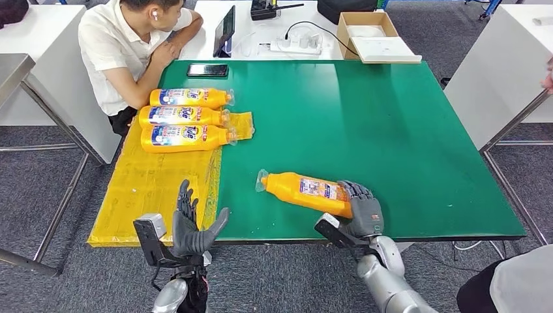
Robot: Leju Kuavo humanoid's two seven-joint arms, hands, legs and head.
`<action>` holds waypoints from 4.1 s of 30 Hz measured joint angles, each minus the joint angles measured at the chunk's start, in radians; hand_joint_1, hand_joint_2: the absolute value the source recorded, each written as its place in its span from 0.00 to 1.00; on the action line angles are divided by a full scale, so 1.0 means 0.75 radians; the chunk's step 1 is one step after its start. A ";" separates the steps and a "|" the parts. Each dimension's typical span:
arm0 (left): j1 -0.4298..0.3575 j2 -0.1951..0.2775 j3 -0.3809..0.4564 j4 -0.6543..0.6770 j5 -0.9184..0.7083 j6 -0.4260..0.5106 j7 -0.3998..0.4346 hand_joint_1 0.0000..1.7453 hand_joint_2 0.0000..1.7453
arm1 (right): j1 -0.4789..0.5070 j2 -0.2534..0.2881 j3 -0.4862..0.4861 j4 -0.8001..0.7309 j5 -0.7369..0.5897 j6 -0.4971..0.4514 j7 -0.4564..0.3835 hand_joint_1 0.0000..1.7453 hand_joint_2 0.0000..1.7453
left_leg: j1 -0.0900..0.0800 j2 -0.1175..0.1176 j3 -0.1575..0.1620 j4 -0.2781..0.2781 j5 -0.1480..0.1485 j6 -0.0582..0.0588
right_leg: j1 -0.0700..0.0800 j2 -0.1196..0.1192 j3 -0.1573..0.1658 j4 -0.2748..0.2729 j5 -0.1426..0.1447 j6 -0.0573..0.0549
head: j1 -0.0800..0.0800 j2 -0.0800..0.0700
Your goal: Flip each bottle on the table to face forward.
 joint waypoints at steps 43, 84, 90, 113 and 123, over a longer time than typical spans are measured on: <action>0.004 0.065 -0.199 -0.196 0.247 -0.438 -0.152 0.00 1.00 | 0.349 0.304 0.565 -0.566 -0.554 0.266 -0.214 1.00 1.00 | 0.001 0.000 -0.013 0.000 0.000 0.000 | 0.000 0.000 -0.014 0.001 0.000 0.000 | 0.000 0.000; -0.067 0.110 -0.205 -0.049 -0.096 -0.532 -0.117 1.00 1.00 | 0.396 0.278 0.655 -0.641 -0.574 0.446 -0.217 0.00 0.00 | 0.001 0.001 -0.015 0.000 0.001 0.000 | 0.000 0.000 -0.017 0.001 0.000 0.000 | 0.000 0.000; -0.079 0.114 -0.180 -0.050 -0.185 -0.454 -0.116 1.00 1.00 | 0.408 0.267 0.669 -0.676 -0.569 0.432 -0.235 0.00 0.00 | 0.001 0.001 -0.015 0.000 0.001 0.000 | 0.000 0.000 -0.016 0.001 0.000 0.000 | 0.001 0.000; -0.237 0.311 0.130 -0.032 -0.883 -0.150 0.092 1.00 1.00 | 0.548 0.158 0.426 -0.750 -0.680 0.252 -0.244 0.00 0.00 | 0.001 0.001 -0.014 0.000 0.001 -0.001 | 0.000 0.000 -0.017 0.001 0.000 0.000 | 0.000 0.000; -0.549 0.309 0.034 0.526 -1.479 -0.013 0.313 1.00 1.00 | 0.514 0.190 0.406 -0.742 -0.681 0.284 -0.244 0.00 0.00 | 0.001 0.001 -0.014 0.000 0.003 -0.001 | 0.000 0.000 -0.016 0.001 0.001 0.000 | 0.000 0.000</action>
